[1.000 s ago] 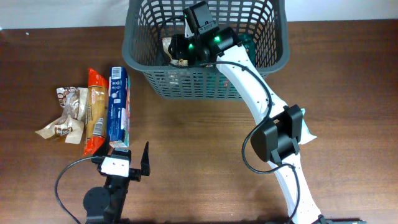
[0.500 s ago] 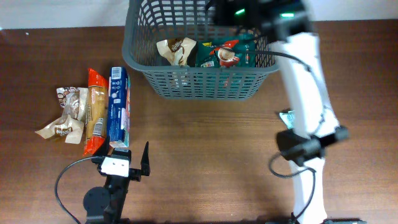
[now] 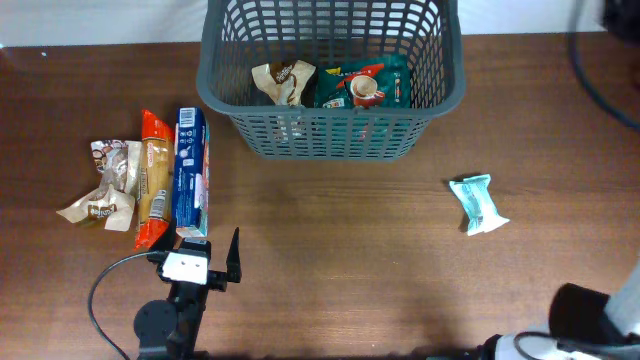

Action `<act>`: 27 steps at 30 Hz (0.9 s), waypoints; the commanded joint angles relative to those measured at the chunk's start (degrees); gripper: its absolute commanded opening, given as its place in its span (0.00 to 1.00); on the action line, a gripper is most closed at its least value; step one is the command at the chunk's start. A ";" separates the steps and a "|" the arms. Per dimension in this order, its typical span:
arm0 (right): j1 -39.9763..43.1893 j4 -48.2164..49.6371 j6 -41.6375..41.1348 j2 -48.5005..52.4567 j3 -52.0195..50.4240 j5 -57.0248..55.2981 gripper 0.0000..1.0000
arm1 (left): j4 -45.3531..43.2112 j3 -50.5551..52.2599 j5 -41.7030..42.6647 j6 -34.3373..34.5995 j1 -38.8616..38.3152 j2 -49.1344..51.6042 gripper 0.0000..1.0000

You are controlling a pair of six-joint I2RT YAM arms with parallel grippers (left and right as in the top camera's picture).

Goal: Pack container
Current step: 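Carry the brown pouch into the basket and release it, then grasp the pale green wipes pack with the right gripper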

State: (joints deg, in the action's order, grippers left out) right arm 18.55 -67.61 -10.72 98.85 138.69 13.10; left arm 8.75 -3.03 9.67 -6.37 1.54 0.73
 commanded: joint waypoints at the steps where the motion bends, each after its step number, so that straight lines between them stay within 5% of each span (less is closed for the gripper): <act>1: 7.37 -1.95 4.87 1.25 -13.75 -0.46 0.62 | -0.13 0.31 -0.02 0.35 -0.26 -0.39 0.99; 7: 9.25 2.89 15.50 1.88 -37.81 0.74 0.67 | -0.13 0.31 -0.02 0.35 -0.26 -0.39 0.99; 15: 0.76 9.20 32.02 1.92 -59.19 -4.09 0.72 | -0.13 0.31 -0.02 0.35 -0.26 -0.39 0.99; 27: -3.93 14.53 32.52 3.02 -71.10 -10.95 0.75 | -0.13 0.31 -0.02 0.35 -0.26 -0.39 0.99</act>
State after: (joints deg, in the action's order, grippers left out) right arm 14.90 -53.67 21.23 101.78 68.88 3.95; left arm 8.73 -3.03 9.67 -6.37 1.54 0.73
